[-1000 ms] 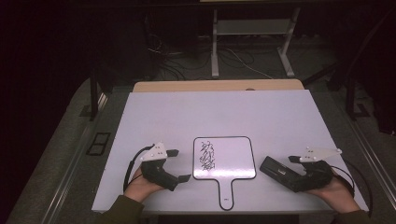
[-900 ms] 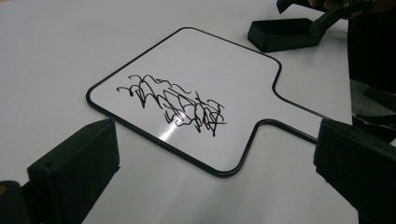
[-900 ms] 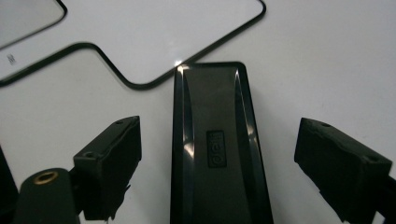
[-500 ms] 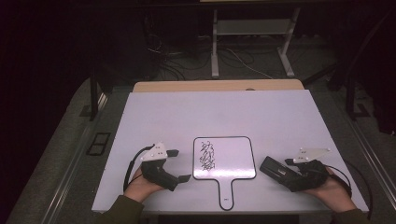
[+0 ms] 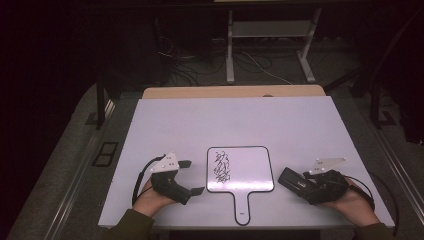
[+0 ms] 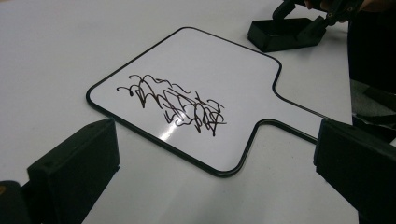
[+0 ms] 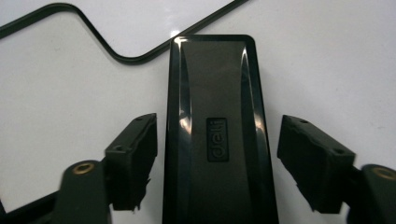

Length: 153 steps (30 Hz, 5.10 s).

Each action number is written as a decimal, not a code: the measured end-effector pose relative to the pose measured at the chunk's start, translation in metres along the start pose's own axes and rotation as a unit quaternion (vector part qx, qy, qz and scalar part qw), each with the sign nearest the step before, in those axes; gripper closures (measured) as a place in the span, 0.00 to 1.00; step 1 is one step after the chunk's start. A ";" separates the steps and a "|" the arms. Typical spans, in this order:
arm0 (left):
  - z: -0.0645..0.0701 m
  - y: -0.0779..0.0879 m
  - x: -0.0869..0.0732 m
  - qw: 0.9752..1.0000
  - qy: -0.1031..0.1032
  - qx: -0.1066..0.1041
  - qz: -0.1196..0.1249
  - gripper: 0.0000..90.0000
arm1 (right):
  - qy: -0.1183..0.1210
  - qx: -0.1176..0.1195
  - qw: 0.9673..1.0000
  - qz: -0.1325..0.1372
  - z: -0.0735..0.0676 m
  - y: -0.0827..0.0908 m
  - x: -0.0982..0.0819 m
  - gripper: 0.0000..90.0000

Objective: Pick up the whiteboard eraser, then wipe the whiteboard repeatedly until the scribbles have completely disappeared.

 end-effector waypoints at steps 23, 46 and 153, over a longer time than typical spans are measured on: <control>0.000 0.000 0.000 1.000 0.001 0.000 0.001 0.00 | 0.004 0.003 1.000 -0.020 -0.001 -0.007 -0.002 0.42; 0.000 0.001 0.001 1.000 0.004 -0.001 0.004 0.00 | 0.012 0.012 0.999 -0.042 0.001 -0.008 0.001 0.43; 0.000 -0.001 0.001 1.000 0.005 -0.009 0.008 0.00 | 0.061 0.079 0.995 0.015 -0.025 -0.071 0.149 0.43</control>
Point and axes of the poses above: each handheld gripper's, and its own axes: y roughly backward along the jaws, x roughly out of its top, z roughly to its right, the point moved 5 cm from there along -y, roughly forward along the jaws, and after that the axes turned 2 degrees about y, right-handed, at the moved point
